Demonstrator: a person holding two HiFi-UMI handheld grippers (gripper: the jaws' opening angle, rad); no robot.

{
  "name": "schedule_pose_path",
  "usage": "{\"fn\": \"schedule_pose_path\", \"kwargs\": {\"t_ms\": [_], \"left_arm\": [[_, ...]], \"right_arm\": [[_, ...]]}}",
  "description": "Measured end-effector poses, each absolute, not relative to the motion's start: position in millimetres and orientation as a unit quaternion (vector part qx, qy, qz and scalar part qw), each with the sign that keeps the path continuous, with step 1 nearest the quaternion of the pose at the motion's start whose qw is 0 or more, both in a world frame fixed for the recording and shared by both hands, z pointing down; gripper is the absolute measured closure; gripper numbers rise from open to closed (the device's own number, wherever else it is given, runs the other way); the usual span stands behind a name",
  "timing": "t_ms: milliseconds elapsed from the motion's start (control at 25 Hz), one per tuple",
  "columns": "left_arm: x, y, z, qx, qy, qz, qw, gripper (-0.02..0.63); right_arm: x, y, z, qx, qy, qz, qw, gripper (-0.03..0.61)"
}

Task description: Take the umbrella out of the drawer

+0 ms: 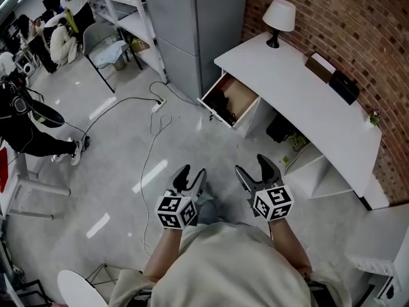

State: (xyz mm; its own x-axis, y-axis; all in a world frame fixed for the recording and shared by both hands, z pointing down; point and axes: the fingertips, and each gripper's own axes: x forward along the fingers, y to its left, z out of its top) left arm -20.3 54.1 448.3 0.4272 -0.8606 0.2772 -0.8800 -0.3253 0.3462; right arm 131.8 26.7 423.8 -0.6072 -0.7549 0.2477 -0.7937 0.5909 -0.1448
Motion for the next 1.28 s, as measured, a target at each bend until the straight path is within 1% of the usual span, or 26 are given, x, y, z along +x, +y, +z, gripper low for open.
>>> {"fn": "schedule_pose_path", "kwargs": {"t_ms": [320, 840, 1080, 1280], "left_arm": [[-27, -25, 460, 0.824, -0.518, 0.026, 0.227, 0.4], [-64, -192, 446, 0.843, -0.488, 0.038, 0.224, 0.396], [-81, -244, 458, 0.851, -0.471, 0.049, 0.229, 0.396], [-96, -273, 474, 0.852, -0.462, 0.055, 0.24, 0.396]], "right_arm": [[126, -48, 432, 0.454, -0.879, 0.118, 0.082, 0.247], [79, -209, 425, 0.466, -0.872, 0.115, 0.092, 0.247], [63, -264, 445, 0.479, -0.863, 0.121, 0.107, 0.247], [54, -296, 473, 0.488, -0.853, 0.131, 0.133, 0.248]]}}
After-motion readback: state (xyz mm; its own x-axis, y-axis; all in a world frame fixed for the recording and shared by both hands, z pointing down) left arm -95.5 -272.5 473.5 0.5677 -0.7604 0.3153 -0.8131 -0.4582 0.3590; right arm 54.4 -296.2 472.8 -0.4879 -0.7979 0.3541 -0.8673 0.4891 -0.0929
